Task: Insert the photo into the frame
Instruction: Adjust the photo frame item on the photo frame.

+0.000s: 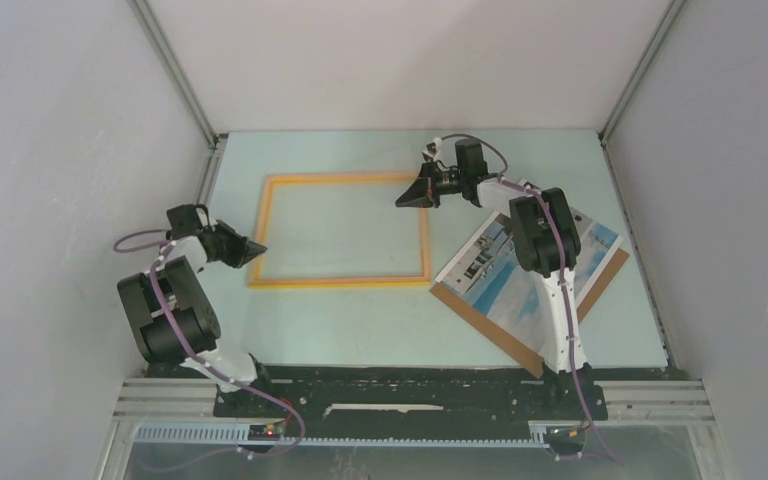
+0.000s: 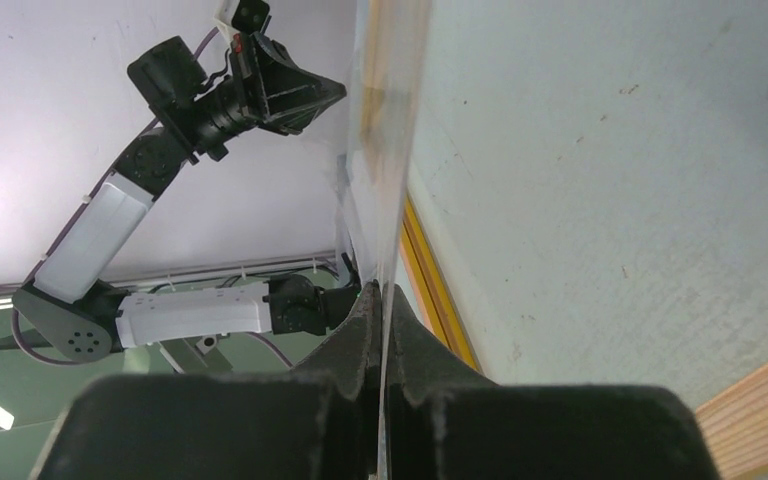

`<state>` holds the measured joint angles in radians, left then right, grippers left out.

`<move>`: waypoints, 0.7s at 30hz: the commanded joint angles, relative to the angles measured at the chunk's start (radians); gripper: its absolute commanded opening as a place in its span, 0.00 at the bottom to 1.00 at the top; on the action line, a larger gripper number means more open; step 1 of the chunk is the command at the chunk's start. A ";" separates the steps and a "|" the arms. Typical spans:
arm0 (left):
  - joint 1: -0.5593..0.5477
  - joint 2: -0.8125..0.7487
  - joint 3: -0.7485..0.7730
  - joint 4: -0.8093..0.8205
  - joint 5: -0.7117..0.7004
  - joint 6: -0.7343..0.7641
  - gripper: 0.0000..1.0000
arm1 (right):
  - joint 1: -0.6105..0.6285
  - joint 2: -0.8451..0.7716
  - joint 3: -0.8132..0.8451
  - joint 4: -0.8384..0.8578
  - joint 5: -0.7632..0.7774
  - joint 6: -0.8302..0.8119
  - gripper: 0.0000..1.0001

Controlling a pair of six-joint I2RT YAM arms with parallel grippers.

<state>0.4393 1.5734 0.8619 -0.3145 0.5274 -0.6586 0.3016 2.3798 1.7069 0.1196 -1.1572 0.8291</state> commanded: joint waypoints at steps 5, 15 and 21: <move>0.006 0.024 0.078 0.020 -0.002 -0.025 0.00 | -0.016 0.028 0.094 0.016 -0.001 0.022 0.00; 0.006 0.056 0.108 0.022 -0.013 -0.039 0.00 | -0.010 0.060 0.136 0.004 0.009 0.025 0.00; 0.006 0.078 0.135 0.023 -0.019 -0.051 0.00 | -0.015 0.071 0.136 0.027 0.020 0.046 0.00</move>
<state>0.4393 1.6394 0.9314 -0.3088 0.5289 -0.6945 0.2943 2.4451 1.8042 0.1032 -1.1435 0.8513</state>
